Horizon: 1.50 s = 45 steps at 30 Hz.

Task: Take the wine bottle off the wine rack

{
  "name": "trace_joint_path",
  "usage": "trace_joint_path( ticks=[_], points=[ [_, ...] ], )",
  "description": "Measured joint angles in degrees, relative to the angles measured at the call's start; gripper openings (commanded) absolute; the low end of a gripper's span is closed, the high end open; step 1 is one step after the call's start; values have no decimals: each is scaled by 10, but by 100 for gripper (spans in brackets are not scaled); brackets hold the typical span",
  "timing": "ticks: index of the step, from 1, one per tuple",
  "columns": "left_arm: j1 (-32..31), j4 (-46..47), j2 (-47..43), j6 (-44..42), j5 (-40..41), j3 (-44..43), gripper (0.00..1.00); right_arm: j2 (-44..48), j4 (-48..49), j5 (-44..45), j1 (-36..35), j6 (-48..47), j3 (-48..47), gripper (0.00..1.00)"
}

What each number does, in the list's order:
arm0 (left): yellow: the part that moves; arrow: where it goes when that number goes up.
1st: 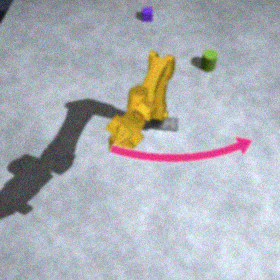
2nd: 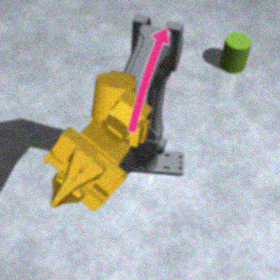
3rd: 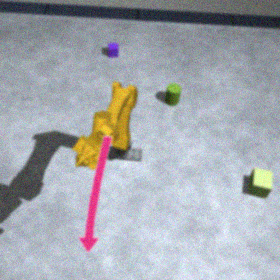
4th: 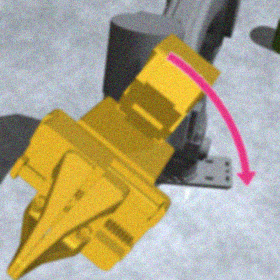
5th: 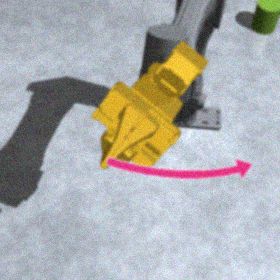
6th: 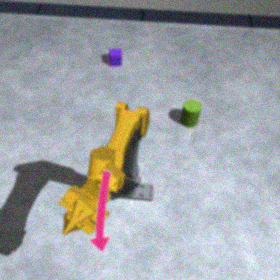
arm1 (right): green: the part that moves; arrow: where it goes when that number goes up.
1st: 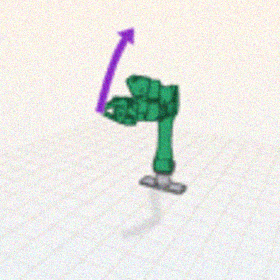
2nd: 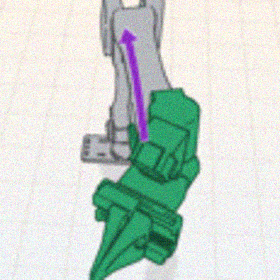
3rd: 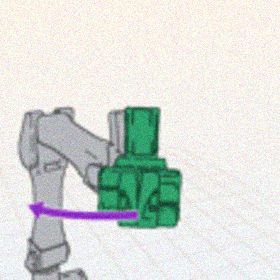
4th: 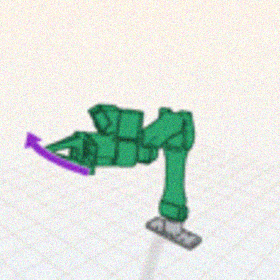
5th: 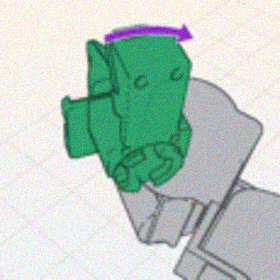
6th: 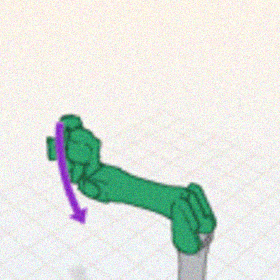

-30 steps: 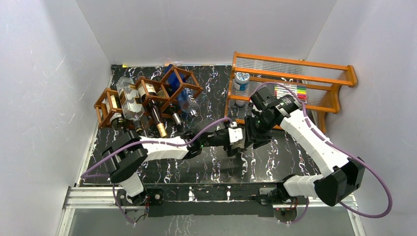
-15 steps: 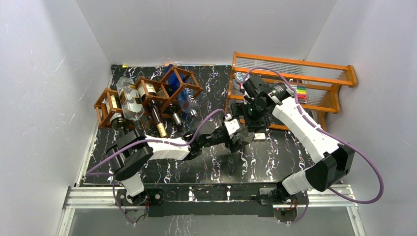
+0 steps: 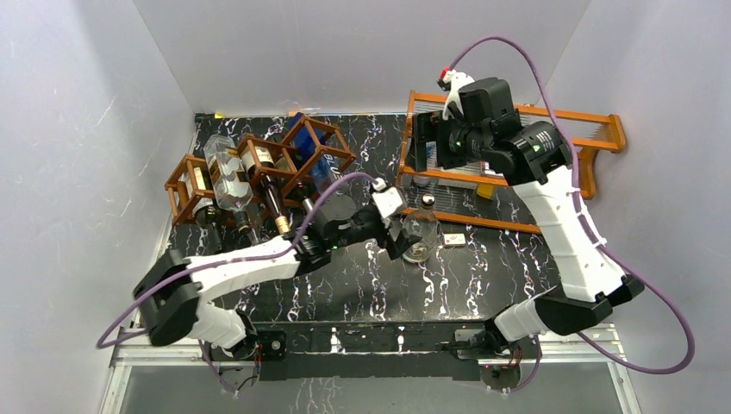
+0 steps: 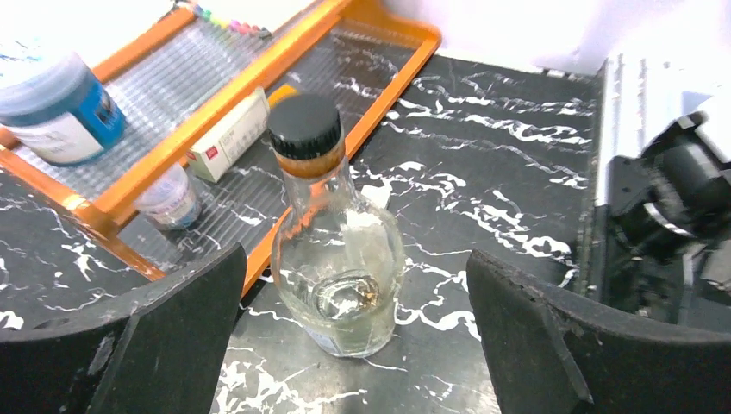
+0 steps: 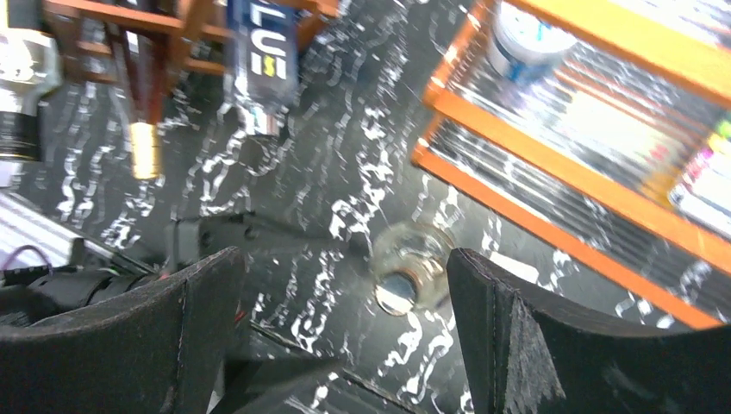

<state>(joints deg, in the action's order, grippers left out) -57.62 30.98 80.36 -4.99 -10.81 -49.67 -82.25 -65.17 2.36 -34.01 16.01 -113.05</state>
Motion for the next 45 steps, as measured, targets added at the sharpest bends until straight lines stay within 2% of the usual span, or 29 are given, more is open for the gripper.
trace_joint_path(
  ticks=[5, 11, 15, 18, 22, 28, 34, 36, 38, 43, 45],
  points=[
    [36, -192, -131, 18, -14, -74, 98, -29, 103, -38, -31, 3, 4, 98],
    [241, -394, -222, 43, -24, -185, 98, -118, 226, -29, -118, 12, 13, 98],
    [292, -485, -256, 51, 18, -200, 98, -163, 283, -13, -145, 30, 67, 98],
    [294, -524, -285, 74, 81, -191, 98, -182, 303, -9, -145, 48, 104, 98],
    [294, -538, -335, 110, 143, -162, 98, -226, 334, 13, -145, 79, 107, 98],
    [296, -535, -396, 129, 148, -131, 98, -318, 353, 26, -143, 117, 90, 98],
    [296, -534, -392, 129, 144, -132, 98, -376, 358, 6, -135, 143, 57, 98],
    [296, -534, -390, 131, 142, -132, 98, -378, 361, 1, -132, 151, 57, 93],
    [297, -534, -391, 132, 140, -131, 98, -378, 374, -5, -128, 155, 57, 83],
    [297, -531, -396, 134, 137, -123, 98, -378, 394, -28, -119, 161, 58, 44],
    [297, -520, -396, 131, 136, -110, 98, -376, 394, -35, -119, 163, 61, 32]
  ],
)
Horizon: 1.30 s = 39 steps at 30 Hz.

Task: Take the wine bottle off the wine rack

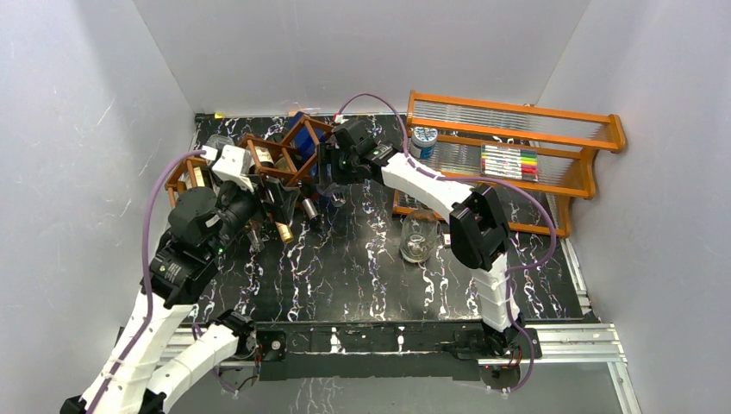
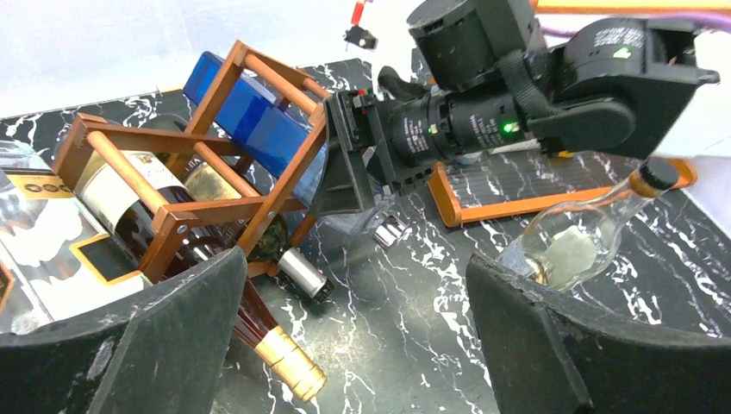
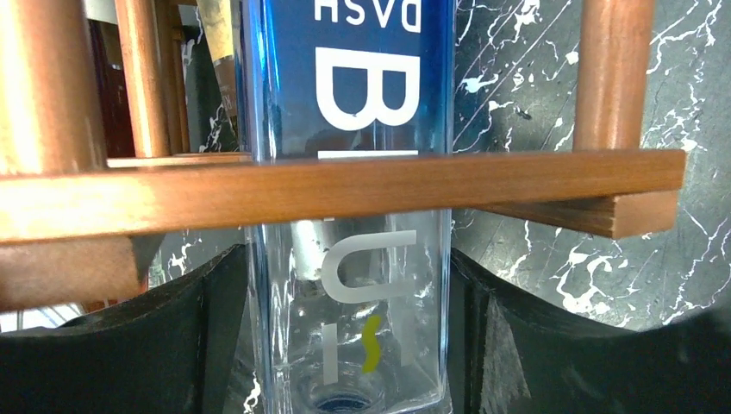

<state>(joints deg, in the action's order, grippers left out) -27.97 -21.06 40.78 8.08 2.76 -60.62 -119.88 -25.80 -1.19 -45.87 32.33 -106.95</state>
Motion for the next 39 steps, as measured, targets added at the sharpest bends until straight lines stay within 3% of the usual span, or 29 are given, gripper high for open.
trace_joint_path(
  ticks=[8, 16, 24, 28, 30, 33, 39],
  points=[
    [0, 73, 62, -69, -77, 74, 98, 129, -47, -42, -1, 8, 117, 0],
    [1, 153, 70, -190, -218, 121, 98, 287, -135, -66, -2, 9, 158, 0],
    [-5, 181, 106, -300, -363, 139, 98, 334, -236, -101, -2, -19, 162, 0],
    [-40, 181, 136, -333, -363, 139, 98, 341, -315, -111, -9, -31, 178, 0],
    [-122, 186, 162, -371, -327, 137, 98, 346, -351, -112, -10, -38, 185, 0],
    [-175, 188, 185, -391, -313, 136, 98, 367, -368, -107, -10, -41, 187, 0],
    [-209, 259, 214, -362, -305, 156, 98, 403, -390, -101, -8, -40, 187, 0]
  ],
)
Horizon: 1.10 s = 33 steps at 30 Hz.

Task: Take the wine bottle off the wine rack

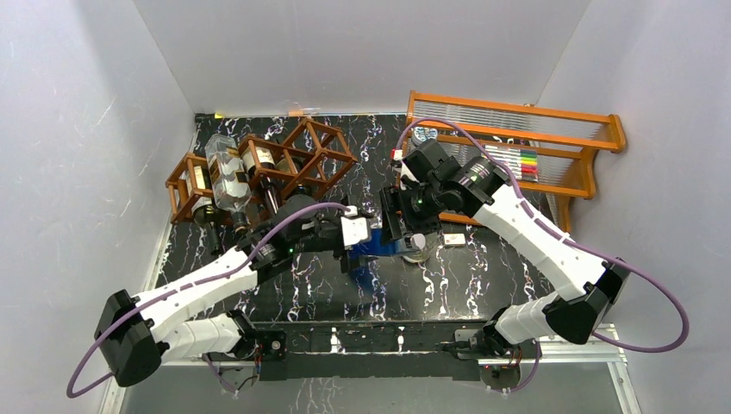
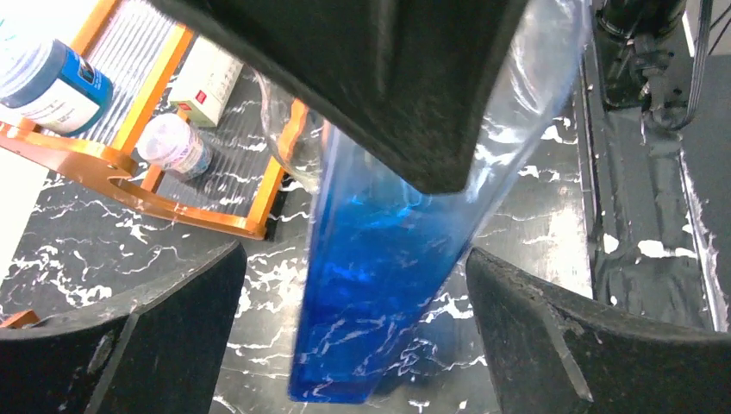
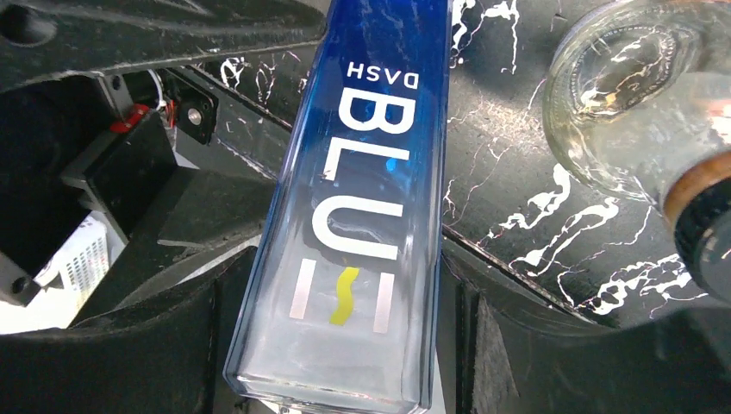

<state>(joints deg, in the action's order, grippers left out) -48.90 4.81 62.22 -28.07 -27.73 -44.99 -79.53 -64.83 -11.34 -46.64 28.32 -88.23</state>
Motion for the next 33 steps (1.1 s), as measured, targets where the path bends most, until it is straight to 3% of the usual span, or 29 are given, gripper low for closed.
trace_joint_path(
  ticks=[6, 9, 11, 13, 14, 17, 19, 20, 22, 30, 33],
  points=[
    [-28, 107, -1, 53, 21, 59, 98, 3, -8, -4, 1, 0, 0, 0],
    [-39, 148, 24, 66, 28, 60, 91, 3, -16, -7, 1, 0, 0, 0],
    [-41, 165, 39, 73, 30, 60, 77, 3, -20, -9, 1, 0, 0, 0],
    [-42, 176, 52, 86, 26, 60, 55, 3, -22, -10, 1, 0, 0, 4],
    [-44, 183, 57, 90, 22, 61, 45, 3, -21, -10, 2, 1, 0, 15],
    [-49, 211, 60, 86, 16, 74, 18, 3, -28, -16, 8, 3, -2, 66],
    [-52, 245, 55, 102, 21, 94, 8, 2, -34, -14, 6, 3, -5, 90],
    [-52, 265, 52, 108, 26, 105, 4, 1, -37, -11, 5, 3, -10, 96],
    [-52, 290, 45, 131, 40, 126, 0, -2, -35, -3, 2, -1, -37, 98],
    [-49, 386, 50, 206, 130, 174, 0, 5, 3, 102, 9, -15, -256, 98],
    [-49, 427, 74, 228, 168, 174, 0, 30, 26, 144, 12, -21, -287, 98]
  ],
)
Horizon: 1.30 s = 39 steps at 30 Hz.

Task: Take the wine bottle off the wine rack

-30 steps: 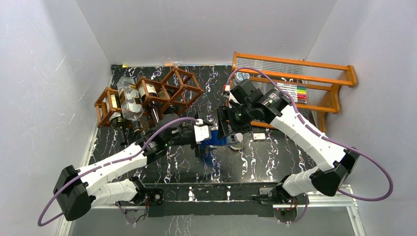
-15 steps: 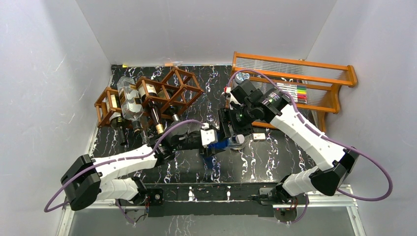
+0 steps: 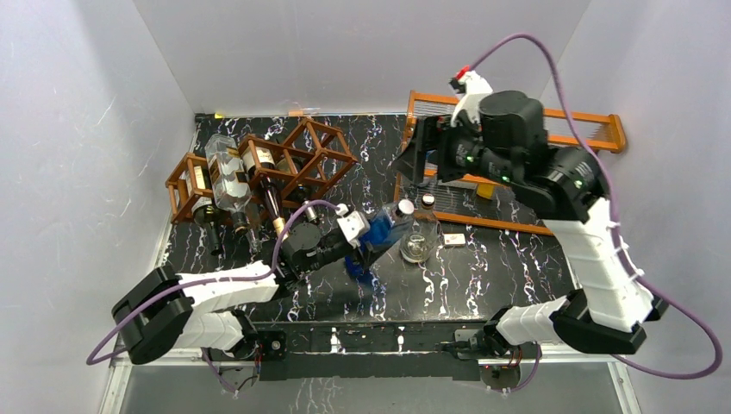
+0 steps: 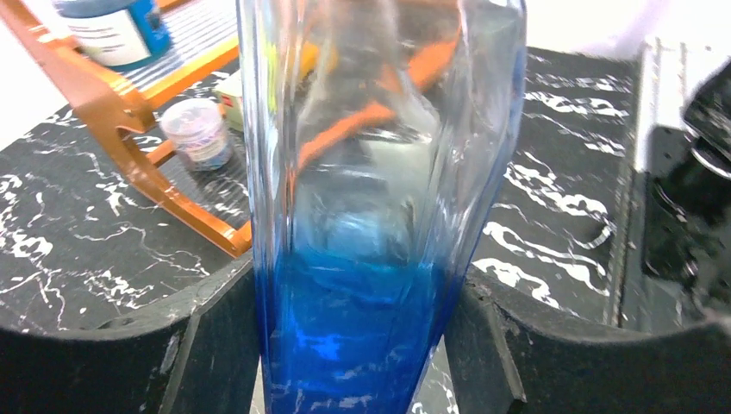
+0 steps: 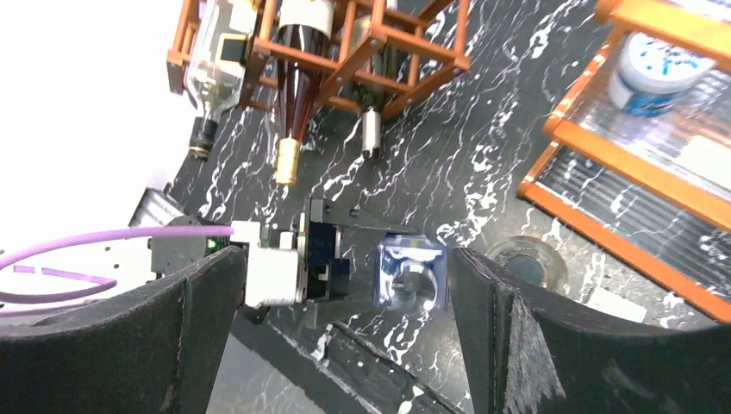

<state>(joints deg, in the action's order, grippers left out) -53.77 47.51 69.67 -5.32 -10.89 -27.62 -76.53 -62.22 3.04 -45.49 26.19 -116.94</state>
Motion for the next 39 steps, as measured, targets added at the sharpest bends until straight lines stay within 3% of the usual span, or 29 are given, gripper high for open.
trace_joint_path(
  ticks=[12, 25, 37, 39],
  points=[
    [27, 158, 174, 84, 82, -70, 0, 63, 41, 58, 1, -19, 87, 98],
    [29, 208, 197, 104, 77, -92, 0, 98, 74, 75, 1, -28, 100, 98],
    [64, 361, 294, 141, 6, -82, 0, 108, 97, 77, 1, -41, 154, 98],
    [64, 379, 294, 139, 2, -71, 8, 108, 99, 74, 1, -41, 160, 98]
  ],
)
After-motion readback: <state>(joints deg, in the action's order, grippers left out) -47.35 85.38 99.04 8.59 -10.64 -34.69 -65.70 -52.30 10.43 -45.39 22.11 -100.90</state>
